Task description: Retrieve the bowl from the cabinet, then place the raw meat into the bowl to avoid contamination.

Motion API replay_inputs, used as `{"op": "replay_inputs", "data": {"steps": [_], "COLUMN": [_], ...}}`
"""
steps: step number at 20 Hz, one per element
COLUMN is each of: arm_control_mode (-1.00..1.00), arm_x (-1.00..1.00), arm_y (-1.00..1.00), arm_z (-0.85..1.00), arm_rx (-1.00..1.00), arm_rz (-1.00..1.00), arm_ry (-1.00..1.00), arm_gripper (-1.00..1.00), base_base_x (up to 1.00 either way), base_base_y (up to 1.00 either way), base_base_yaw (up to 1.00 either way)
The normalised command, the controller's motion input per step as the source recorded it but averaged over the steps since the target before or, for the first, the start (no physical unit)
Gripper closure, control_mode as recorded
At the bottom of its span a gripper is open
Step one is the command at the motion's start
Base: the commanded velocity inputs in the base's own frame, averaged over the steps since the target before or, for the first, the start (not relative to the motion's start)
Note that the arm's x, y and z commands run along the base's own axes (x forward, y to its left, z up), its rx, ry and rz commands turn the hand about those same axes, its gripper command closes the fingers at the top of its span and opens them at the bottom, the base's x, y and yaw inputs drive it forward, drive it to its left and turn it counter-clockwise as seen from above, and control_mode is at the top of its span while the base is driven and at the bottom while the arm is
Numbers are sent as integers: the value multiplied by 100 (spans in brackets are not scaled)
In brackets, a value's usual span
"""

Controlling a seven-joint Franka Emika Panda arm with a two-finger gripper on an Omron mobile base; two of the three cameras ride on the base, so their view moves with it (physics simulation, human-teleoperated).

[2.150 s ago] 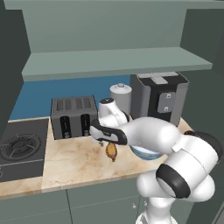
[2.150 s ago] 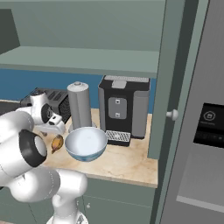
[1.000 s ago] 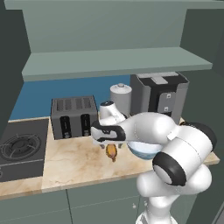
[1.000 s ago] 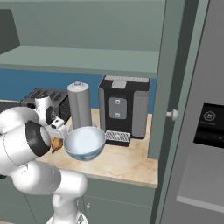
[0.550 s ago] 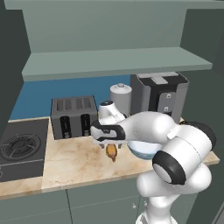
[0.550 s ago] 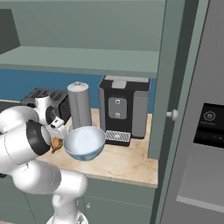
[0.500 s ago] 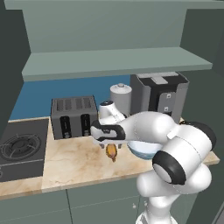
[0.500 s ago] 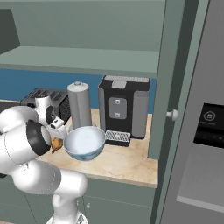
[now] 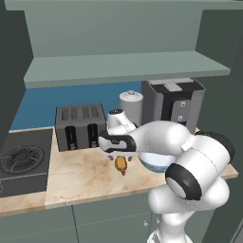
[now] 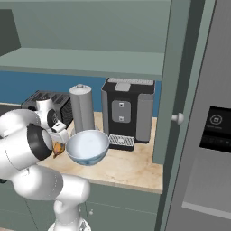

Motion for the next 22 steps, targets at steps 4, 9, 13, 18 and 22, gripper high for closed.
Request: {"op": "replay_inputs", "data": {"steps": [4, 9, 13, 18, 22], "arm_control_mode": [-100, -100, -100, -100, -100], "arm_x": [0, 0, 0, 0, 0], "arm_y": [0, 1, 0, 0, 0], "arm_z": [16, 31, 6, 0, 0], "arm_rx": [0, -1, 0, 0, 0], "arm_rz": [-2, -1, -2, -2, -3], "arm_ry": [0, 0, 0, 0, 0], "arm_gripper": [-100, -100, -100, -100, -100], "base_base_x": [0, 0, 0, 0, 0], "base_base_y": [0, 0, 0, 0, 0], "base_base_yaw": [0, 0, 0, 0, 0]}}
